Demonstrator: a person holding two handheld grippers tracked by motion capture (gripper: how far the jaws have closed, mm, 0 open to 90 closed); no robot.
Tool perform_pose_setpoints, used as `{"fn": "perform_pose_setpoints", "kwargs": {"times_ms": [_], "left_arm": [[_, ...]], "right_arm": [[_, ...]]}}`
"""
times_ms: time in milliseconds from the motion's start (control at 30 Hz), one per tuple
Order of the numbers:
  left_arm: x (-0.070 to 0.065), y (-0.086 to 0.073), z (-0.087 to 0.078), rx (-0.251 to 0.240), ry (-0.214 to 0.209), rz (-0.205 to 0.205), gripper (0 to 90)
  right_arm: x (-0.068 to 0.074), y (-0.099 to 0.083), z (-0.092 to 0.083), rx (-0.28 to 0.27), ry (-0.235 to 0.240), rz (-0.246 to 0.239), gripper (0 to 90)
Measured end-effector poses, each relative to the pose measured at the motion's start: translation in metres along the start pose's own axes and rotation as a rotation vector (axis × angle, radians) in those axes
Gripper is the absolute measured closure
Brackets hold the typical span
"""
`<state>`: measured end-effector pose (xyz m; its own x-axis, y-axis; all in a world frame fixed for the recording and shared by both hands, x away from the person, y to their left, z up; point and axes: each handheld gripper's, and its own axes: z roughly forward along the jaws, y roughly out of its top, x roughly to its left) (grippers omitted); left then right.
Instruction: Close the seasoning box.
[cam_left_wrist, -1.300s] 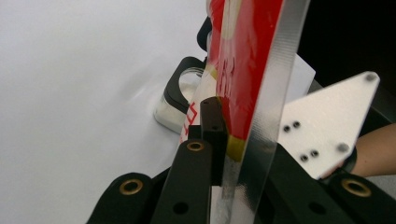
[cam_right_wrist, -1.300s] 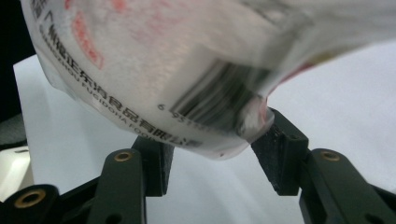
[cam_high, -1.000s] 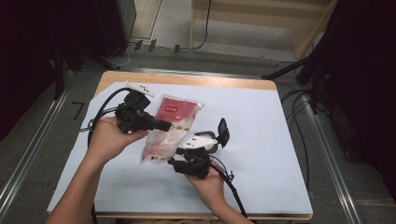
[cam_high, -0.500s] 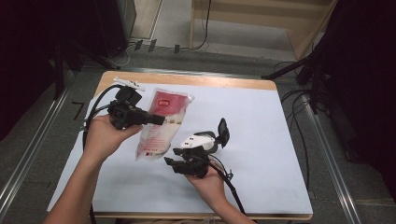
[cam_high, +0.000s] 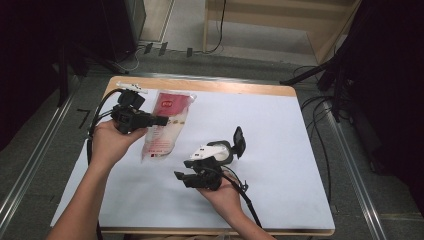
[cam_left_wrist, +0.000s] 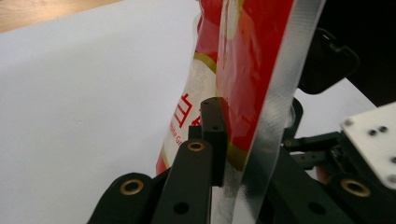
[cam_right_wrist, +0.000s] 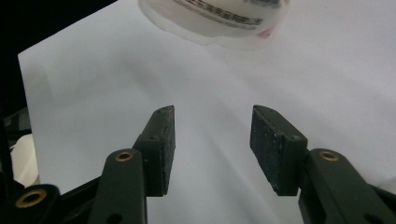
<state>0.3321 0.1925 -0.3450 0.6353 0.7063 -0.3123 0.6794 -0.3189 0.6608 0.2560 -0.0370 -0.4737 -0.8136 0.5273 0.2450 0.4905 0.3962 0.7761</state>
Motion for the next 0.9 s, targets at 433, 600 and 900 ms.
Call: {"fn": "perform_pose_setpoints", "kwargs": {"times_ms": [433, 600, 900], "left_arm": [[0.021, 0.006, 0.037, -0.038, 0.045, 0.028, 90.0], [0.030, 0.002, 0.047, -0.046, 0.055, 0.024, 90.0], [0.040, -0.009, 0.044, -0.049, 0.037, 0.001, 90.0]], "right_arm": [[-0.005, -0.003, -0.009, -0.009, -0.014, 0.015, 50.1], [-0.005, -0.004, -0.010, -0.007, -0.015, 0.012, 50.1], [-0.004, -0.001, -0.014, -0.019, 0.002, 0.002, 50.0]]}}
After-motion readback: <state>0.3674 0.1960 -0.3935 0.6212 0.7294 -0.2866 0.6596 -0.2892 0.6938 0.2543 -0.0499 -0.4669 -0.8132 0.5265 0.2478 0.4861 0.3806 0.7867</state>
